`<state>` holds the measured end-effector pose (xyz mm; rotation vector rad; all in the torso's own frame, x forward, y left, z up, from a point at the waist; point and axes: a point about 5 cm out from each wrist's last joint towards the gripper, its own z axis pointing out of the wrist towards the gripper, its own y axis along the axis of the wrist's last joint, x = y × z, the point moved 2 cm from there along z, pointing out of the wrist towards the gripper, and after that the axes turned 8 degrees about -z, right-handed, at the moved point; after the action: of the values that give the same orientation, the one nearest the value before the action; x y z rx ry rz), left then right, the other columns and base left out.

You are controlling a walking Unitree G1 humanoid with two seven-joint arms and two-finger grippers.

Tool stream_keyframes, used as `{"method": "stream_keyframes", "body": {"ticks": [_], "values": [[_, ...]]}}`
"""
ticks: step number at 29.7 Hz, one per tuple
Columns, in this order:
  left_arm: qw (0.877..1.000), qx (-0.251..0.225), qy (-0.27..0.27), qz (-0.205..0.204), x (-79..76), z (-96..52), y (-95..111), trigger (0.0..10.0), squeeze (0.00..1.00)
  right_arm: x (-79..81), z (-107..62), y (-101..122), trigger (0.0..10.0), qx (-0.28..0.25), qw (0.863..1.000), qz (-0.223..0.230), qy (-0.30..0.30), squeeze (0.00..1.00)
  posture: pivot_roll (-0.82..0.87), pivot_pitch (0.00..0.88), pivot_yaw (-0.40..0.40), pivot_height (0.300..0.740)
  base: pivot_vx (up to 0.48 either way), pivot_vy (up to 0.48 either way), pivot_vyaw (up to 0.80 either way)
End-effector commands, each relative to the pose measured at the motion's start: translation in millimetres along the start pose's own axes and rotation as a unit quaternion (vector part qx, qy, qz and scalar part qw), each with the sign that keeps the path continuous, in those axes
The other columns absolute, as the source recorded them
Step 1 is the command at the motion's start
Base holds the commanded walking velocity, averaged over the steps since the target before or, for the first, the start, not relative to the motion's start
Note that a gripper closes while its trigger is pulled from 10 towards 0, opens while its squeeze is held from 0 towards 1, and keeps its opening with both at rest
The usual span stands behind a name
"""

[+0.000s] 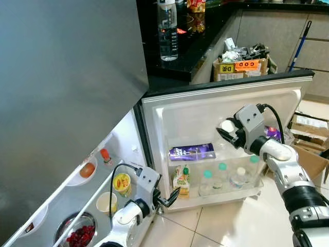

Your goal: Restocking fridge

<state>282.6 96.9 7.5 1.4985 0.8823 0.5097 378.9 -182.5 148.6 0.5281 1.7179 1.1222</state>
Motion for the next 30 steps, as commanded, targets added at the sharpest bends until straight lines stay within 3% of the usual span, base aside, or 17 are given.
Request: {"method": "stream_keyframes", "body": {"ticks": [1,8,22,23,24,25,26,30], "values": [[1.0,-0.022,-0.007,0.013,-2.1,5.7,10.1,10.0,0.0,-6.0,4.8,6.8,10.0,-0.011,1.0,-0.01,-0.026,0.0,-0.2,0.0,0.02,0.74,0.0,0.0,0.0],[0.999,-0.029,-0.021,0.022,-6.7,8.7,13.7,10.0,0.0,-10.0,6.3,3.6,10.0,0.0,0.999,-0.013,-0.044,0.0,-0.19,0.0,0.016,0.74,0.0,0.0,0.0],[0.998,-0.036,-0.009,0.043,-5.6,9.3,16.5,10.0,0.0,13.0,19.0,-5.4,10.0,0.012,0.999,0.014,-0.032,0.0,-0.18,0.0,0.016,0.74,0.0,0.0,0.0],[0.998,-0.036,-0.009,0.044,-5.4,9.2,16.5,10.0,0.0,15.0,20.4,-5.7,10.0,0.014,0.999,0.013,-0.031,0.11,-0.18,0.0,0.016,0.74,0.0,0.0,0.0],[0.998,-0.036,-0.009,0.044,-5.4,9.2,16.5,10.0,0.0,15.0,20.4,-5.7,10.0,0.014,0.999,0.013,-0.031,0.11,-0.18,0.0,0.016,0.74,0.0,0.0,0.0],[0.998,-0.036,-0.008,0.044,-5.2,9.0,16.5,10.0,0.0,16.8,21.3,-6.3,10.0,0.017,0.999,0.01,-0.028,0.35,-0.18,0.0,0.015,0.74,0.0,0.0,0.0],[0.998,-0.035,-0.008,0.045,-5.1,9.0,16.5,10.0,0.0,17.8,21.7,-7.1,10.0,0.019,0.999,0.006,-0.028,1.0,-0.18,0.0,0.015,0.74,0.0,0.0,0.0],[0.998,-0.036,-0.006,0.045,-4.7,9.0,16.7,10.0,0.0,18.4,21.6,-7.7,10.0,0.02,0.999,0.003,-0.027,1.0,-0.18,0.0,0.014,0.74,0.0,0.0,0.0]]}}
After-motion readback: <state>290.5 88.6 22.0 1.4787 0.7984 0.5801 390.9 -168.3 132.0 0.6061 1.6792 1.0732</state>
